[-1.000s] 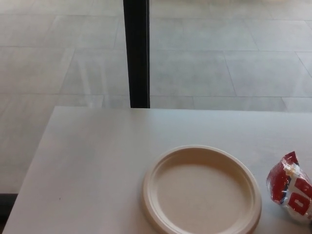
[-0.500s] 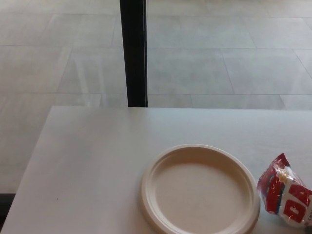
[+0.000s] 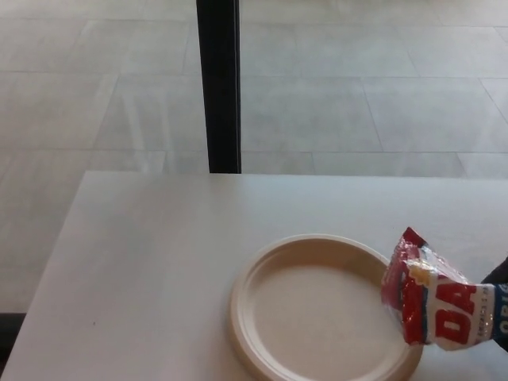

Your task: The robot uses its right hand to pick up a bag of sunflower seeds kept in the middle of the desk and tilts it over a plate kept next to it to pour out a few seeds and then puts the bag of seeds back on the desk

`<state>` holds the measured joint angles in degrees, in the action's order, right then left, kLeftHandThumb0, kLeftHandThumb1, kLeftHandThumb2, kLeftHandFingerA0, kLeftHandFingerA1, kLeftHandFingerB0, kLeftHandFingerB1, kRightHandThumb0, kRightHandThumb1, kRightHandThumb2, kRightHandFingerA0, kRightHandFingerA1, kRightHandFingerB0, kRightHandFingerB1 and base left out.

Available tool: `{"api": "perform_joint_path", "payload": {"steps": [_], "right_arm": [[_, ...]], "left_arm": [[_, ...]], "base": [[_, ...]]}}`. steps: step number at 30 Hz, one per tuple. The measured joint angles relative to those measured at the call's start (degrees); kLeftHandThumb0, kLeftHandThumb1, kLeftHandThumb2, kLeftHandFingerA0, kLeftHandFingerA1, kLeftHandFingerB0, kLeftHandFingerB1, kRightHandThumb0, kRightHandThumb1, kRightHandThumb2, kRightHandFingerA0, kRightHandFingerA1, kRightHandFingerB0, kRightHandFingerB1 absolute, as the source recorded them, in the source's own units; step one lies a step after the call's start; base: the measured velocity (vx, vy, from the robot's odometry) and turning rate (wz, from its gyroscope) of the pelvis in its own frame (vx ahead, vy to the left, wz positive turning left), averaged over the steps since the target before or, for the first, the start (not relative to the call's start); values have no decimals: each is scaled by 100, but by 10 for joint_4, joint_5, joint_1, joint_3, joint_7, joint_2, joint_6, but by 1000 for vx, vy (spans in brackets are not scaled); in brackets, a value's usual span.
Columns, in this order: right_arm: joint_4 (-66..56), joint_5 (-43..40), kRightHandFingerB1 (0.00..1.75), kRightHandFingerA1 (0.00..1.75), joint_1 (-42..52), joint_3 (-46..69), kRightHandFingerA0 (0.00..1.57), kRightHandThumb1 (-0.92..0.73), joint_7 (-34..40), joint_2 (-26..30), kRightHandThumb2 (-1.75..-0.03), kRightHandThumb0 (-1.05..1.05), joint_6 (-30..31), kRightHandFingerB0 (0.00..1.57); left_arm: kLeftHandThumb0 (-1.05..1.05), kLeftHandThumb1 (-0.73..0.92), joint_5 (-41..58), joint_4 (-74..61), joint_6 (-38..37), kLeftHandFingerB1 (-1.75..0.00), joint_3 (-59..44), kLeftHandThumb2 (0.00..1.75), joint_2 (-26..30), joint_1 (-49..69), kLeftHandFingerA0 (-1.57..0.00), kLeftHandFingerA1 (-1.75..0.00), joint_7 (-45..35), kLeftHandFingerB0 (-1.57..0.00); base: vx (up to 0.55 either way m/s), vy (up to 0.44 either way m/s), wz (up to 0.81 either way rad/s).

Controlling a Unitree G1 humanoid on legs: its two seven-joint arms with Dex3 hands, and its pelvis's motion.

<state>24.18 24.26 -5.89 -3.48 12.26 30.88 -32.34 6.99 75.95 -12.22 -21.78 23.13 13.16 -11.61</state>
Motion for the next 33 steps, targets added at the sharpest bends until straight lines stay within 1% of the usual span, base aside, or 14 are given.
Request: {"api": "perform_joint_path", "payload": {"steps": [3, 4, 7, 8, 11, 13, 14, 16, 18, 22, 23, 27, 28, 33], "right_arm": [[-21, 7, 157, 175, -7, -6, 88, -52, -17, 8, -109, -15, 13, 74], [-25, 11, 157, 175, -11, -9, 86, -52, -22, 10, -110, -17, 18, 72], [-38, 24, 154, 175, -28, -19, 86, -50, -44, 21, -107, -16, 38, 72], [-42, 27, 123, 136, -33, -22, 116, -46, -50, 23, -109, -19, 45, 95], [-49, 35, 124, 137, -57, -28, 116, -47, -71, 30, -108, -19, 69, 96], [-50, 39, 125, 137, -65, -30, 116, -46, -79, 32, -108, -17, 80, 96], [-51, 44, 156, 175, -74, -32, 83, -50, -87, 32, -108, -12, 90, 70], [-55, 50, 156, 175, -81, -35, 82, -51, -96, 32, -106, -11, 104, 70], [-62, 58, 156, 175, -90, -39, 82, -50, -105, 32, -108, -12, 120, 70], [-68, 73, 157, 175, -105, -47, 81, -54, -119, 33, -103, -15, 149, 65], [-69, 75, 162, 175, -107, -48, 82, -53, -121, 33, -104, -13, 153, 65], [-75, 87, 159, 175, -122, -51, 83, -54, -131, 33, -104, -14, 177, 67], [-77, 91, 154, 175, -125, -52, 82, -56, -132, 33, -105, -18, 183, 70], [-98, 101, 154, 175, -131, -62, 82, -54, -142, 33, -105, -20, 199, 69]], "left_arm": [[-68, 60, 0, 0, 0, -39, 0, 59, 1, -1, -46, -53, 0, -50], [-69, 59, 0, 0, 0, -39, 0, 59, 1, -1, -49, -54, -1, -50], [-73, 60, 0, 0, 0, -38, -1, 59, 5, -1, -49, -54, -2, -49], [-70, 60, 0, 0, 0, -39, -1, 59, 6, -1, -48, -54, -2, -49], [-69, 59, 0, -1, 0, -39, 0, 59, 9, -1, -45, -54, -3, -49], [-71, 59, 0, -1, 0, -38, -1, 59, 10, -1, -46, -53, -5, -47], [-69, 59, 0, -1, 0, -39, -2, 58, 10, 0, -49, -54, -7, -50], [-69, 60, 0, -1, 0, -38, -2, 59, 10, -1, -49, -53, -7, -49], [-66, 61, 0, -1, 0, -38, -2, 59, 10, -1, -47, -53, -7, -47], [-69, 59, 0, -1, 0, -39, -1, 59, 11, 0, -47, -54, -7, -51], [-70, 60, 0, -1, 0, -39, -1, 59, 11, -1, -46, -54, -7, -48], [-70, 59, 0, -2, 0, -40, -1, 59, 12, 1, -47, -55, -11, -50], [-68, 58, 0, -2, 0, -39, -1, 58, 12, 1, -48, -56, -12, -52], [-69, 59, 0, -1, 1, -39, -6, 59, 13, -1, -47, -56, -14, -51]], "base": [[0, 0, 0], [0, 0, 0], [0, 0, 0], [0, 0, 0], [0, 0, 0], [0, 0, 0], [0, 0, 0], [0, 0, 0], [0, 0, 0], [0, 0, 0], [0, 0, 0], [0, 0, 0], [0, 0, 0], [0, 0, 0]]}}
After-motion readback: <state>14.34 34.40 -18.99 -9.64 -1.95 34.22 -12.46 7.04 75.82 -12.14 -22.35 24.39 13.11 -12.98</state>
